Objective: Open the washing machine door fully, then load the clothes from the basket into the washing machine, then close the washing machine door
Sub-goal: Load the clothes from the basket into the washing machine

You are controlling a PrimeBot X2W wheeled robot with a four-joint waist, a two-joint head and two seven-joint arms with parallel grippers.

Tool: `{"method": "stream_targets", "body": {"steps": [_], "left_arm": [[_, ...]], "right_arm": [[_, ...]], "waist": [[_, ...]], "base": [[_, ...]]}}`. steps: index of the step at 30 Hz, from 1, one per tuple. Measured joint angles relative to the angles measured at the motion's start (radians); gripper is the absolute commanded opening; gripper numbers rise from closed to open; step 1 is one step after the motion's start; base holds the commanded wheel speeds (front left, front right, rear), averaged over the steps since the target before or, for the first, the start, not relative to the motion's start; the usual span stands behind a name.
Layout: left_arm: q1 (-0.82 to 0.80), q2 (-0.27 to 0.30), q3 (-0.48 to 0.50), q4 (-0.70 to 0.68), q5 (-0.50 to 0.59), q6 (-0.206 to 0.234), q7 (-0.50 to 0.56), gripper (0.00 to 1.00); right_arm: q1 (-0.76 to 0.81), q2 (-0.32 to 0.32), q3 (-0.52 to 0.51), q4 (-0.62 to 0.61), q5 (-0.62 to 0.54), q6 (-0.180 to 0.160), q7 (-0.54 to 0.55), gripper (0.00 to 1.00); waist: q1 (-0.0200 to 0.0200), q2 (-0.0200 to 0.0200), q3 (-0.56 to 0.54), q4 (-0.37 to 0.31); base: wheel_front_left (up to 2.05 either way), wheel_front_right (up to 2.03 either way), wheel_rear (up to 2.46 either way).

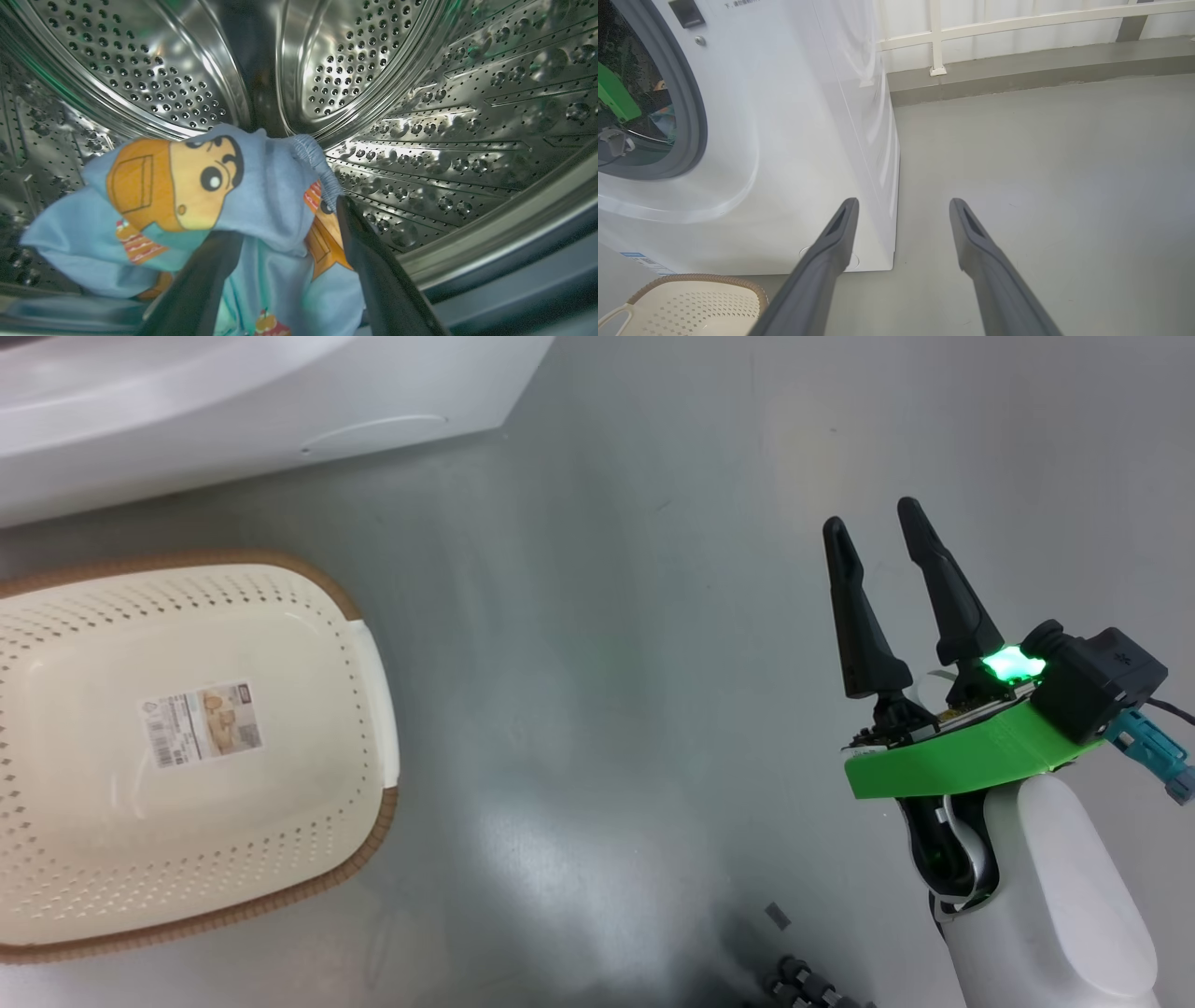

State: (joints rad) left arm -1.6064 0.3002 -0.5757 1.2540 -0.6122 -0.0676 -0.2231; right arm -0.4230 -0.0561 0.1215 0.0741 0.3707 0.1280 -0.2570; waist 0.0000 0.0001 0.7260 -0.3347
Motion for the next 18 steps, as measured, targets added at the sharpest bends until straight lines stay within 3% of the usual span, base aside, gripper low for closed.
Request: {"method": "stream_targets", "body": {"steps": [11,18], "left_arm": [[0.110,-0.027,0.025,-0.035,-0.035,-0.025,-0.030,1.00],[0.218,-0.027,0.078,-0.160,-0.044,-0.026,-0.031,1.00]], "right_arm": [[-0.008,-0.007,-0.007,0.001,-0.002,0.000,0.000,1.00],[-0.007,-0.012,-0.007,0.008,-0.002,0.000,0.000,1.00]], "waist": [[0.0000,0.0000,-0.057,0.047],[0.0000,0.0000,-0.100,0.070]], "base": [[0.00,0.00,0.00],[0.00,0.00,0.00]]}}
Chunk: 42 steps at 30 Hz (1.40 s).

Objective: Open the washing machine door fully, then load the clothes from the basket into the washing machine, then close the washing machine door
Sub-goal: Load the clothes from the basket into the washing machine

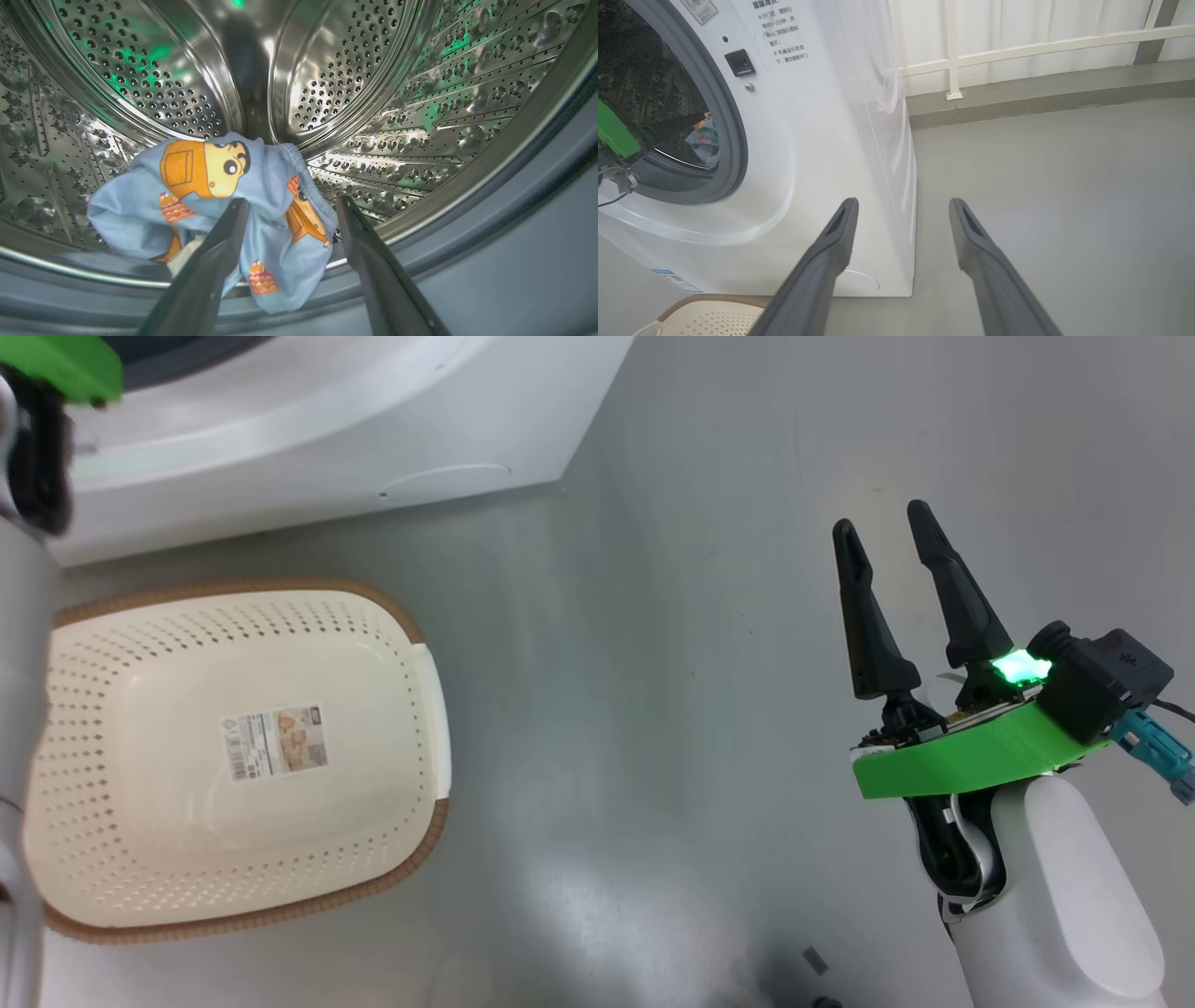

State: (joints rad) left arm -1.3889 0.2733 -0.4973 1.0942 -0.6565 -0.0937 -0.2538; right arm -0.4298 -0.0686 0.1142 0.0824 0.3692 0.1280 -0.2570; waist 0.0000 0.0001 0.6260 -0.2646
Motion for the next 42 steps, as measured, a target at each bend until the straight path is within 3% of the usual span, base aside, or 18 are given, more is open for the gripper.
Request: {"method": "stream_targets", "body": {"steps": [27,42], "left_arm": [[0.609,-0.033,0.206,-0.504,0.076,0.048,0.000,1.00],[0.964,-0.069,0.262,-0.769,0.167,0.081,0.000,1.00]], "right_arm": [[0.048,-0.065,0.002,0.049,0.003,0.000,0.000,1.00],[0.133,-0.102,0.000,0.079,0.012,0.000,0.000,1.00]], "waist": [[0.0000,0.0000,-0.234,0.102],[0.0000,0.0000,-0.367,0.177]], "base": [[0.00,0.00,0.00],[0.00,0.00,0.00]]}}
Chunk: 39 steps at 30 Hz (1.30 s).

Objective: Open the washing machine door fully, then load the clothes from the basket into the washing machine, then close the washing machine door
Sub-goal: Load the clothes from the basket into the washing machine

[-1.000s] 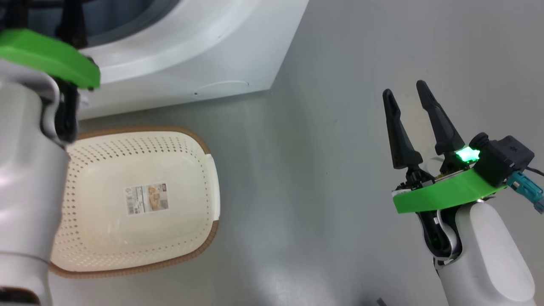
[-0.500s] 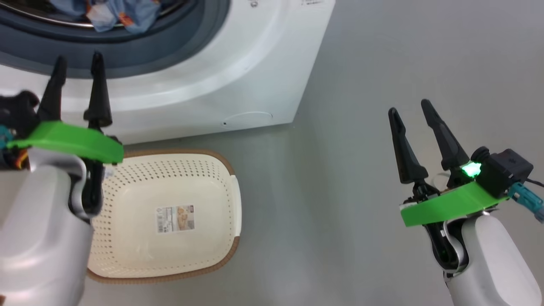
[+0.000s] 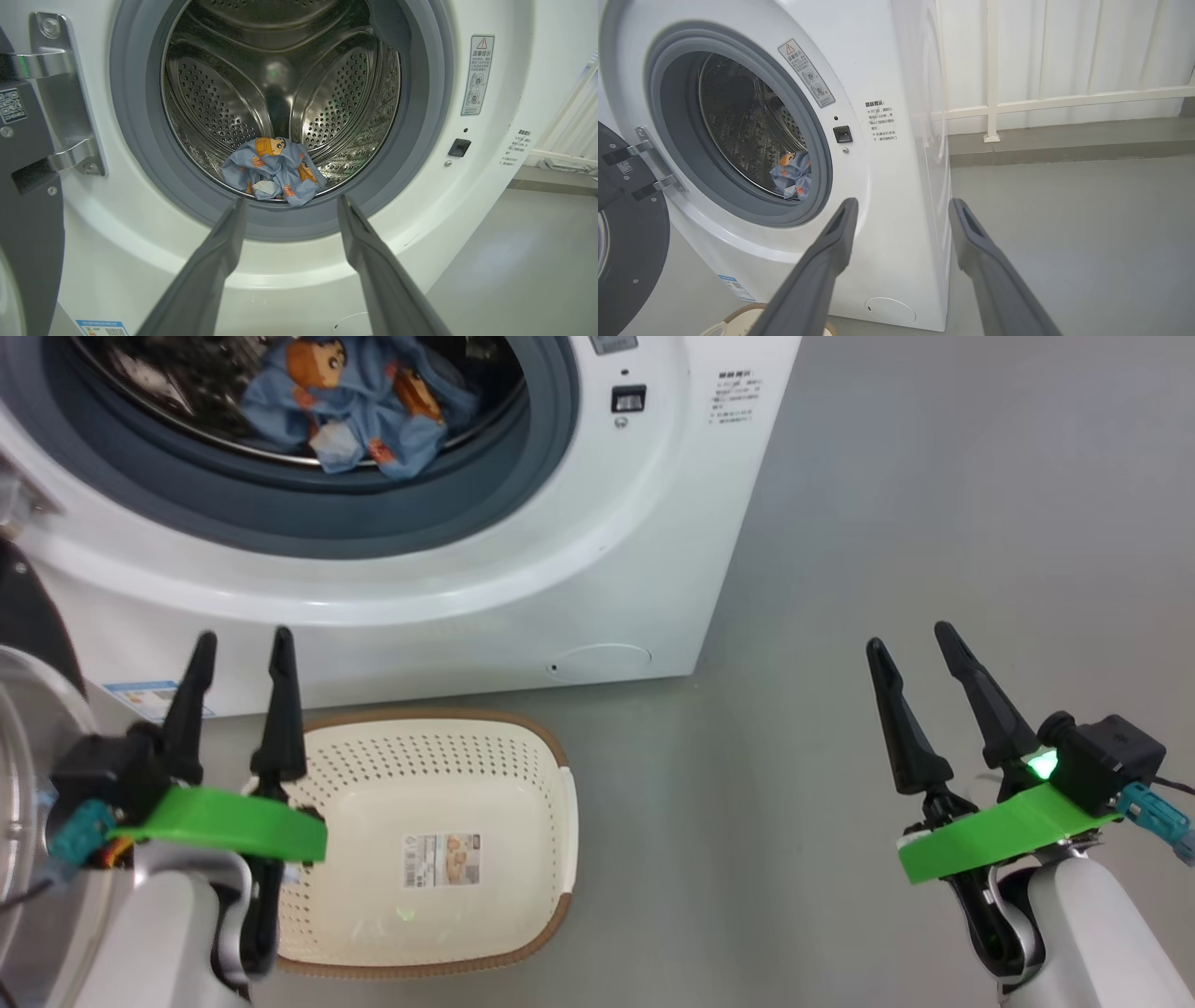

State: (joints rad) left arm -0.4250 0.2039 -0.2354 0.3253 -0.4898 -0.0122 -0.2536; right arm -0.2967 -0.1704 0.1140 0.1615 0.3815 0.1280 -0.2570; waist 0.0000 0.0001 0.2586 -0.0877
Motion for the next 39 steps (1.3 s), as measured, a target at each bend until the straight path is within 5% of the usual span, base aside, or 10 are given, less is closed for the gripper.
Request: {"method": "stream_targets", "body": {"steps": [22,39], "left_arm": [[0.345,-0.027,0.074,-0.205,0.066,0.030,0.000,1.00],[0.442,-0.045,0.122,-0.266,0.058,0.043,0.000,1.00]], "right_arm": [[0.116,-0.040,0.010,0.035,0.028,0.000,0.000,1.00],[0.154,-0.045,0.004,0.033,0.035,0.000,0.000,1.00]], "waist": [[0.0000,0.0000,-0.186,0.064],[0.0000,0.0000,-0.234,0.078]], "base": [[0.00,0.00,0.00],[0.00,0.00,0.00]]}}
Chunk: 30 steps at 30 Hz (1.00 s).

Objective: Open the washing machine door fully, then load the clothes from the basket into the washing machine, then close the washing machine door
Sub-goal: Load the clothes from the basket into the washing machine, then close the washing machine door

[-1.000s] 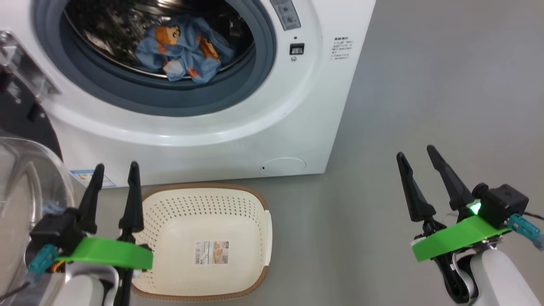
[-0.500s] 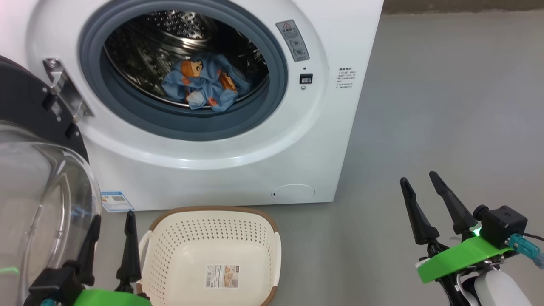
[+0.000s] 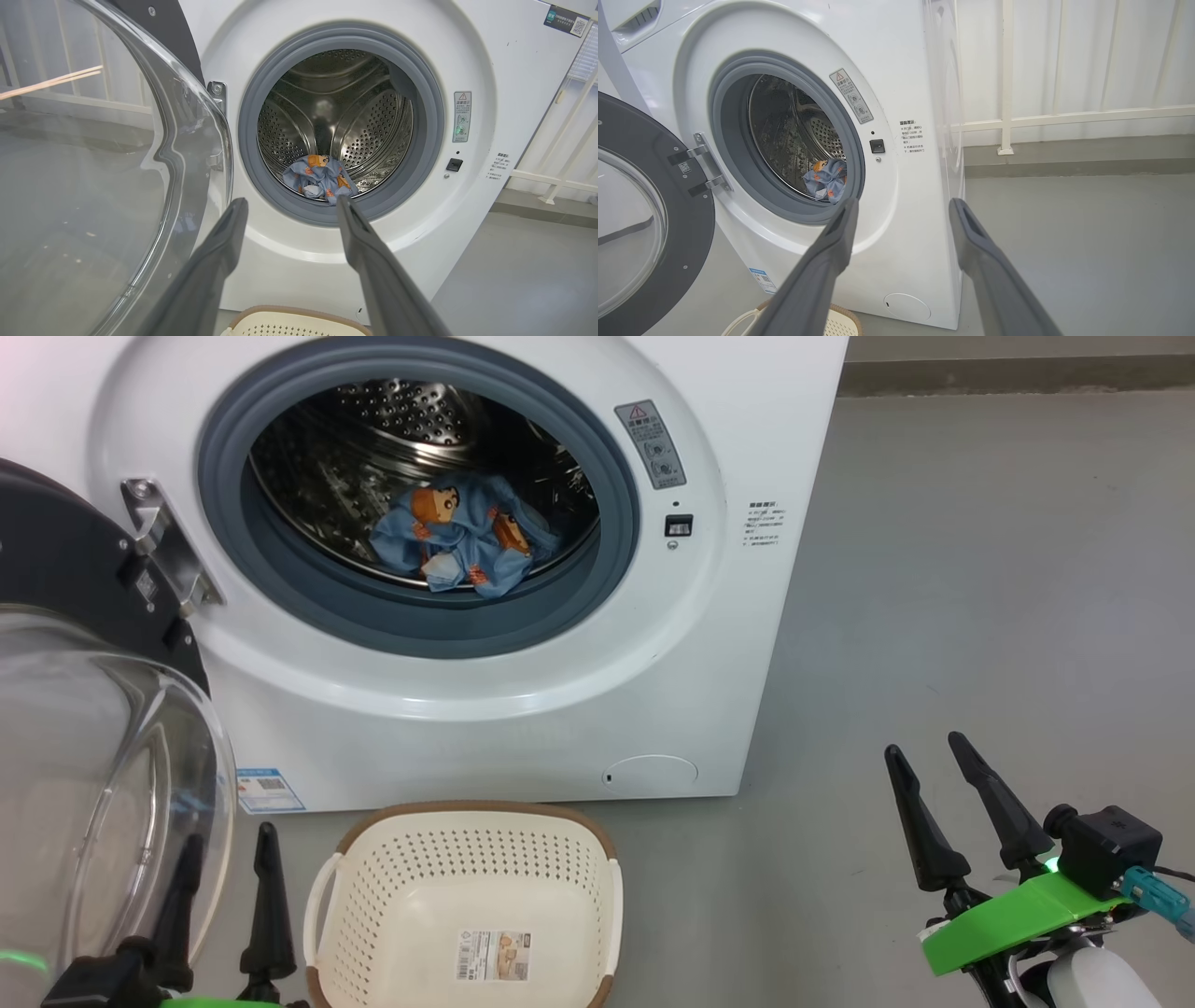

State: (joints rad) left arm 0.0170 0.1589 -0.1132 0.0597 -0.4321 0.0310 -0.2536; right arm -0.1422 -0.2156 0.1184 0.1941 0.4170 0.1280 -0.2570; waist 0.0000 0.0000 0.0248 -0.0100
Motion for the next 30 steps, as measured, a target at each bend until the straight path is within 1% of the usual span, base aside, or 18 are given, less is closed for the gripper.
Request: {"method": "stream_targets", "body": {"steps": [6,16,22,23,30], "left_arm": [[0.000,-0.003,0.007,0.000,-0.001,-0.002,0.000,1.00],[0.000,-0.011,0.011,0.007,0.001,-0.026,0.000,1.00],[-0.001,-0.016,0.016,0.010,0.008,-0.029,0.000,1.00],[-0.001,-0.018,0.017,0.010,0.008,-0.035,0.000,1.00],[-0.001,-0.027,0.020,0.014,0.011,-0.037,0.000,1.00]], "right_arm": [[0.000,-0.001,0.000,-0.001,0.000,0.000,0.000,1.00],[0.000,-0.005,0.000,-0.002,0.000,0.000,0.000,1.00],[0.000,-0.006,0.001,-0.002,0.000,0.000,0.000,1.00],[0.000,-0.006,0.001,-0.002,0.000,0.000,0.000,1.00],[0.000,-0.007,0.001,-0.002,0.001,0.000,0.000,1.00]], "waist": [[0.0000,0.0000,-0.002,-0.003],[0.0000,0.0000,0.004,-0.003],[0.0000,0.0000,0.005,-0.003],[0.0000,0.0000,0.006,-0.002],[0.0000,0.0000,0.013,-0.001]], "base": [[0.00,0.00,0.00],[0.00,0.00,0.00],[0.00,0.00,0.00],[0.00,0.00,0.00],[0.00,0.00,0.00]]}}
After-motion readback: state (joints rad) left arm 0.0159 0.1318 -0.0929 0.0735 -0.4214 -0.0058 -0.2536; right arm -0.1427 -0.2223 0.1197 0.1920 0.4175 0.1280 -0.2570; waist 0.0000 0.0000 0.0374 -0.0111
